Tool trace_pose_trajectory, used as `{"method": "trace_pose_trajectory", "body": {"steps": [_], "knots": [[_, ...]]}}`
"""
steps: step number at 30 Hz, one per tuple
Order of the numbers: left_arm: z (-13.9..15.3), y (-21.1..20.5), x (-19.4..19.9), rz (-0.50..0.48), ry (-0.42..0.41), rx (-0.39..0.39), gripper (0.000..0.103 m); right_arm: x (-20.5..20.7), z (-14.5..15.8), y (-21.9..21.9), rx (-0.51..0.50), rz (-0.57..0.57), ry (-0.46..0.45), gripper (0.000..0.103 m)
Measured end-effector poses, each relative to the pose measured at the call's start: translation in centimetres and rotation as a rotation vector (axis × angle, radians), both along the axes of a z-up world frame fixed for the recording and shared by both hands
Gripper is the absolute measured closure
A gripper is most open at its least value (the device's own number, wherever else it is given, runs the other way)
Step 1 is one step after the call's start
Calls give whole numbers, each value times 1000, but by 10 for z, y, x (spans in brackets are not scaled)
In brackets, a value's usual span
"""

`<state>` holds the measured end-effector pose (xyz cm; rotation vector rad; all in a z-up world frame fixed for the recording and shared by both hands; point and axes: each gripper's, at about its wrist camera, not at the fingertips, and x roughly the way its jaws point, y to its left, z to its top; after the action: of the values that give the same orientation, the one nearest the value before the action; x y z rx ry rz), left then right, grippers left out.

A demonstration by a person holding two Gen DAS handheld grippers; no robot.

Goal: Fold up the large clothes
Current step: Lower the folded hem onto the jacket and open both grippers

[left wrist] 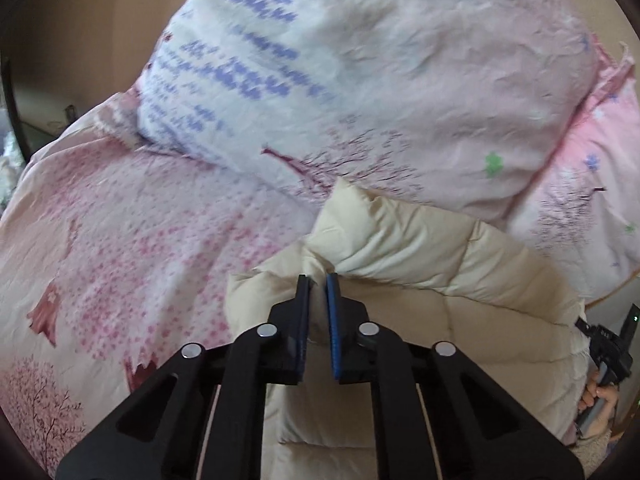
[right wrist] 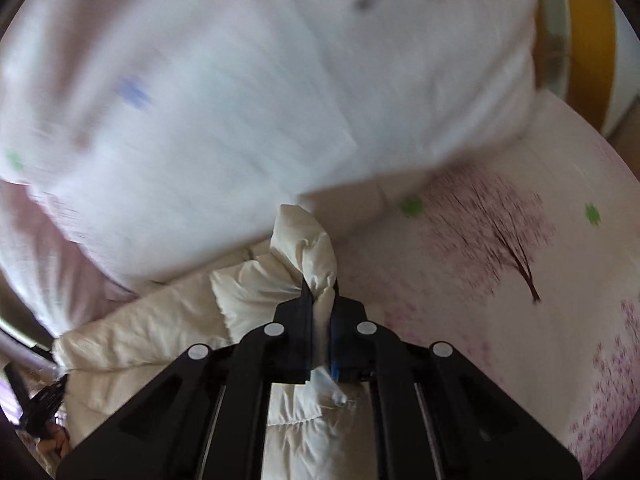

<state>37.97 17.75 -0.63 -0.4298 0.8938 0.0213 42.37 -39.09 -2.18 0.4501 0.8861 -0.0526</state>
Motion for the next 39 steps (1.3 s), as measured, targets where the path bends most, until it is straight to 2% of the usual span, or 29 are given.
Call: {"method": "trace_pose_trajectory", "body": {"steps": [3, 5, 7, 8, 9, 12, 14, 15, 17, 19, 23, 27, 30, 33, 36, 39], "knots": [[-4, 3, -1, 44, 22, 23, 98, 8, -17, 7, -34, -4, 82, 92], [-6, 6, -6, 52, 25, 27, 98, 9, -17, 14, -78, 8, 89, 87], [-3, 9, -13, 51, 8, 13, 98, -1, -6, 18, -109, 6, 54, 76], [2, 12, -20, 52, -16, -5, 98, -7, -1, 18, -110, 6, 33, 66], [5, 14, -26, 49, -33, -16, 98, -18, 7, 16, -105, 10, -8, 62], [25, 14, -49, 27, -118, -26, 97, -49, 25, 19, -94, 55, -97, 62], [38, -2, -61, -14, -177, -12, 96, -65, 30, 27, -84, 103, -133, 62], [43, -9, -67, -36, -197, -5, 94, -76, 32, 29, -80, 137, -148, 62], [46, -24, -79, -85, -220, 10, 73, -93, 30, 34, -85, 199, -154, 63], [44, -41, -86, -123, -213, 17, 68, -103, 29, 41, -95, 240, -139, 63], [30, -63, -86, -184, -152, 32, 67, -113, 22, 55, -136, 275, -117, 63], [6, -65, -77, -160, -89, 59, 67, -101, 0, 58, -151, 270, -57, 62], [-9, -59, -70, -135, -54, 55, 67, -88, -22, 56, -180, 246, 1, 62], [-18, -56, -67, -112, -29, 43, 68, -79, -33, 56, -165, 245, 17, 61], [-20, -53, -65, -98, -21, 47, 68, -75, -33, 59, -177, 245, 30, 61], [-18, -49, -71, -94, -33, 4, 68, -90, -23, 56, -154, 239, 2, 61]]}}
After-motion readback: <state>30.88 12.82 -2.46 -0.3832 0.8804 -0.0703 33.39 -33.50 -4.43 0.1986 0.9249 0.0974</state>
